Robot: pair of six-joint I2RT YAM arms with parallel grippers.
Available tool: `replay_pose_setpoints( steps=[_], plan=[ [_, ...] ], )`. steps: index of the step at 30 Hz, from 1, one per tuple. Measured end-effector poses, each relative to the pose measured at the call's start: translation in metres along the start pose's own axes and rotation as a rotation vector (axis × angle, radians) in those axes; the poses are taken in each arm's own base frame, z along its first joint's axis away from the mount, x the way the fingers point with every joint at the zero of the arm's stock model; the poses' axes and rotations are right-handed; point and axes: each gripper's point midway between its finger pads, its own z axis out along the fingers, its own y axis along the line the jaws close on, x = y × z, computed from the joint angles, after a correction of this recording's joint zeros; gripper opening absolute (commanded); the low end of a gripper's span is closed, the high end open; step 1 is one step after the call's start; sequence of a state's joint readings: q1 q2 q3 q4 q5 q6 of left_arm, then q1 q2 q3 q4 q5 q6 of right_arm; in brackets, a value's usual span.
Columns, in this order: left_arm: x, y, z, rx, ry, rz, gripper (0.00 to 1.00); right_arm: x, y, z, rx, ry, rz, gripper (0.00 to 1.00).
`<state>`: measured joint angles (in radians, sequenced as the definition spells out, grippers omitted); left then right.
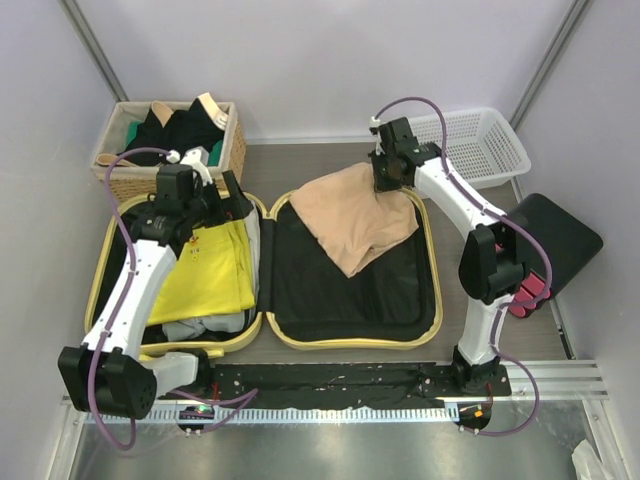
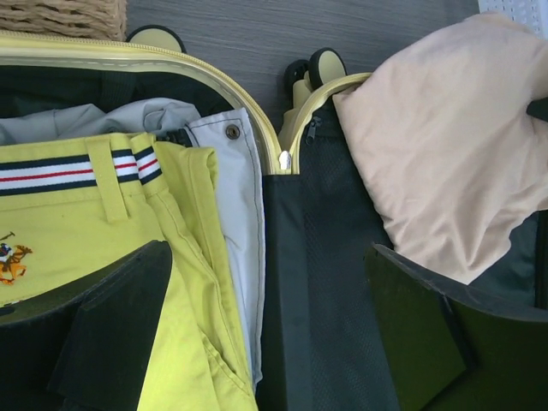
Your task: Open, take out, and arrange the luggage
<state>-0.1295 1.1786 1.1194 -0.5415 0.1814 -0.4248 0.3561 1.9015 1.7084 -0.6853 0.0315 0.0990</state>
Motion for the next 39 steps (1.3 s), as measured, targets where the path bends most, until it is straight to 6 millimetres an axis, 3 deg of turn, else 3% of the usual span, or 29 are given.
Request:
replay_pose_setpoints(
  steps=[4, 8, 18, 25, 28, 35, 39],
  plan=[
    [-0.003, 0.001, 0.003, -0.008, 0.007, 0.014, 1.0, -0.017, -0.013, 0.002, 0.077, 0.003, -0.035, 0.01],
    [-0.003, 0.004, 0.002, -0.017, 0.011, 0.019, 1.0, -0.032, -0.042, 0.008, 0.159, 0.007, -0.039, 0.01],
    [-0.011, 0.018, 0.002, -0.087, 0.008, 0.072, 1.0, -0.064, -0.124, 0.032, 0.296, -0.024, 0.032, 0.01],
    [-0.012, 0.03, 0.004, -0.148, 0.007, 0.099, 1.0, -0.079, -0.186, 0.036, 0.349, -0.073, 0.097, 0.01],
    [-0.011, 0.035, 0.007, -0.166, 0.014, 0.104, 1.0, -0.087, -0.198, 0.038, 0.334, -0.101, 0.113, 0.01],
    [-0.004, 0.043, 0.013, -0.193, 0.04, 0.108, 1.0, -0.098, -0.2, 0.039, 0.287, -0.148, 0.123, 0.01],
    [0.003, 0.05, 0.017, -0.217, 0.06, 0.12, 1.0, -0.107, -0.216, 0.036, 0.297, -0.192, 0.146, 0.01]
  ],
)
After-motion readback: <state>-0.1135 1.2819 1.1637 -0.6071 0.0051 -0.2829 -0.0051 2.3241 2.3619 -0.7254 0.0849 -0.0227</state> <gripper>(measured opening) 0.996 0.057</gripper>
